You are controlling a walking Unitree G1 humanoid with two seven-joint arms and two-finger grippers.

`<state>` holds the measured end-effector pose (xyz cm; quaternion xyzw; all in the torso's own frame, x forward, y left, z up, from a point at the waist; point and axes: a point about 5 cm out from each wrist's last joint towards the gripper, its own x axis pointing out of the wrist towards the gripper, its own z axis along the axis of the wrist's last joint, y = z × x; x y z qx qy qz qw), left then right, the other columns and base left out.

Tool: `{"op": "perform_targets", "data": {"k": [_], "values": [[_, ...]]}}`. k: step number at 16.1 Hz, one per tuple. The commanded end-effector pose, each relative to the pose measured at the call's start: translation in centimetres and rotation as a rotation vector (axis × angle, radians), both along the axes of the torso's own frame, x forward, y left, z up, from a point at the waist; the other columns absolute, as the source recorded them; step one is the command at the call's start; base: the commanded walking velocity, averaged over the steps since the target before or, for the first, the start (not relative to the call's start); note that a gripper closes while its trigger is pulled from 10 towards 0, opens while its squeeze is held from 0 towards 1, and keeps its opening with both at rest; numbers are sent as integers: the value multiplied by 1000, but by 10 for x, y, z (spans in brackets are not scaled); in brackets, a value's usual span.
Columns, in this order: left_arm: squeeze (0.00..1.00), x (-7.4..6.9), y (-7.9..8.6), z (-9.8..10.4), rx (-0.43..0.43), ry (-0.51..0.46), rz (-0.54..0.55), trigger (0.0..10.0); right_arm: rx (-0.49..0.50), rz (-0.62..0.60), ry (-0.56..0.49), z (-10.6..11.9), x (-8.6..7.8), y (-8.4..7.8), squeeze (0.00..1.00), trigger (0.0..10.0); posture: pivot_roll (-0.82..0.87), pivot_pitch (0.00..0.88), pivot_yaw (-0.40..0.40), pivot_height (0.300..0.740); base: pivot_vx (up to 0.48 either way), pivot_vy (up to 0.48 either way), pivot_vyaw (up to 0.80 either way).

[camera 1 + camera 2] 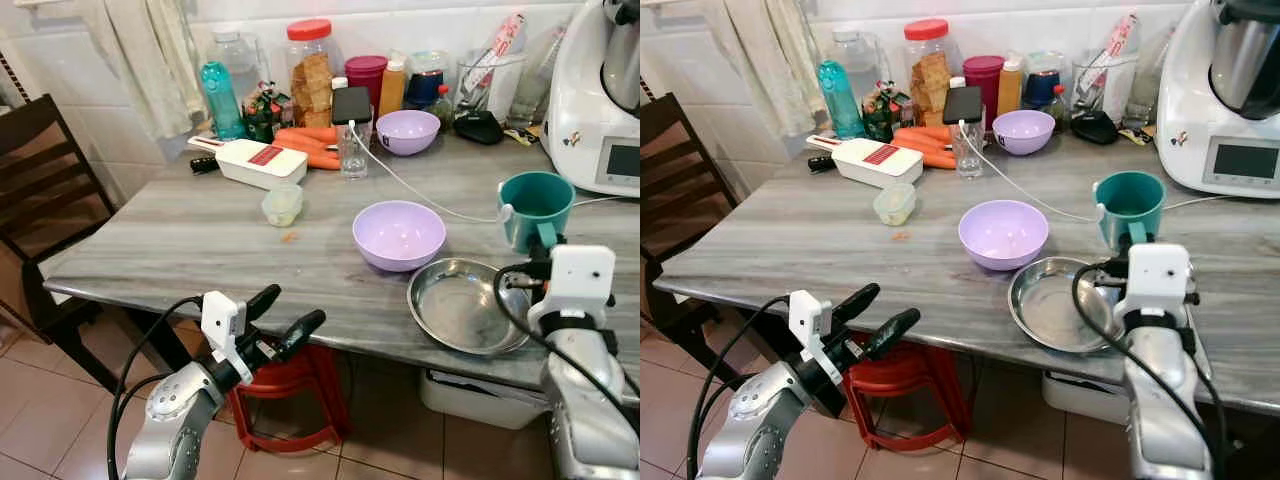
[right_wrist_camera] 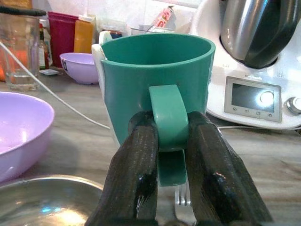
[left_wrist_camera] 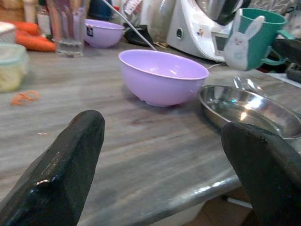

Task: Setting the table

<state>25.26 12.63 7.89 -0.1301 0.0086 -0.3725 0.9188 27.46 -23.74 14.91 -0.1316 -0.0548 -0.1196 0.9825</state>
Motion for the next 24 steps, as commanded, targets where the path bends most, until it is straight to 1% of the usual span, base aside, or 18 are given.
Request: {"op": "perform_targets", "data": {"k": [1, 2, 3, 5, 6, 8, 11, 16, 17, 18, 24], "values": [[0, 0, 2, 5, 2, -13, -29, 10000, 17, 2, -4, 2, 4, -2, 0, 10000, -176, 0, 101, 740, 0, 0, 0], [0, 0, -1, 5, -5, -11, -59, 10000, 28, 4, 5, 0, 9, -6, 0, 10000, -185, 0, 105, 740, 0, 0, 0], [0, -1, -1, 5, -6, -9, -72, 10000, 34, 11, 9, -1, 11, -7, 0, 10000, -185, 0, 105, 740, 0, 0, 0], [0, -2, -3, 5, -14, 3, -110, 10000, 45, 45, 40, -5, 21, -7, 0, 10000, -183, 0, 105, 740, 0, 0, 0], [0, -3, -4, 5, -13, 5, -115, 10000, 50, 64, 49, -6, 26, -6, 0, 10000, -181, 0, 104, 740, 0, 0, 0], [0, -3, -4, 5, -13, 7, -118, 10000, 53, 76, 52, -6, 30, -6, 0, 10000, -177, 0, 105, 740, 0, 0, 0], [0, -5, -4, 5, -16, 16, -126, 10000, 55, 96, 75, -12, 33, -8, 0, 10000, -172, 0, 104, 740, 0, 0, 0], [0, -8, -6, 5, -21, 27, -156, 10000, 60, 101, 103, -24, 28, -13, 0, 10000, -173, 0, 110, 740, 0, 0, 0], [0, -8, -6, 5, -22, 27, -161, 10000, 62, 99, 105, -25, 27, -14, 353, 10000, -174, 0, 111, 740, 0, 0, 0], [0, -7, -7, 5, -23, 27, -167, 10000, 63, 98, 106, -26, 26, -15, 1000, 10000, -176, 0, 113, 740, 0, 0, 0], [0, -7, -9, 5, -23, 29, -185, 10000, 56, 87, 95, -25, 23, -17, 1000, 10000, -179, 0, 115, 740, 0, 0, 0]]}}
